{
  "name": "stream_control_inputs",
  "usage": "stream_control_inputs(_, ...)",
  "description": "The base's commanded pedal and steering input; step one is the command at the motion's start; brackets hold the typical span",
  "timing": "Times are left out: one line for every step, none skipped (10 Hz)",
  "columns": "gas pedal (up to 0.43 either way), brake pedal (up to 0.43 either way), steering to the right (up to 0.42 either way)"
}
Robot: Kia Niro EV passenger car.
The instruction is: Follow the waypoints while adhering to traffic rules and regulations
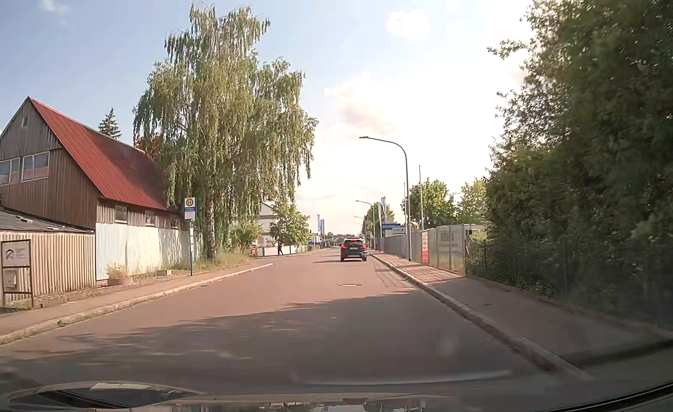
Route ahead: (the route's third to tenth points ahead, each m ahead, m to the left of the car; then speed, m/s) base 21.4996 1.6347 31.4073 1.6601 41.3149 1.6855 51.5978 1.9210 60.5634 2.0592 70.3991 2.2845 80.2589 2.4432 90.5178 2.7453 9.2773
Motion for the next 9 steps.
stream_control_inputs(0.087, 0.012, -0.008)
stream_control_inputs(0.079, 0.012, -0.005)
stream_control_inputs(0.0, 0.012, -0.005)
stream_control_inputs(0.0, 0.012, -0.007)
stream_control_inputs(0.0, 0.012, -0.008)
stream_control_inputs(0.0, 0.012, -0.008)
stream_control_inputs(0.0, 0.012, -0.008)
stream_control_inputs(0.0, 0.012, -0.009)
stream_control_inputs(0.0, 0.012, -0.009)
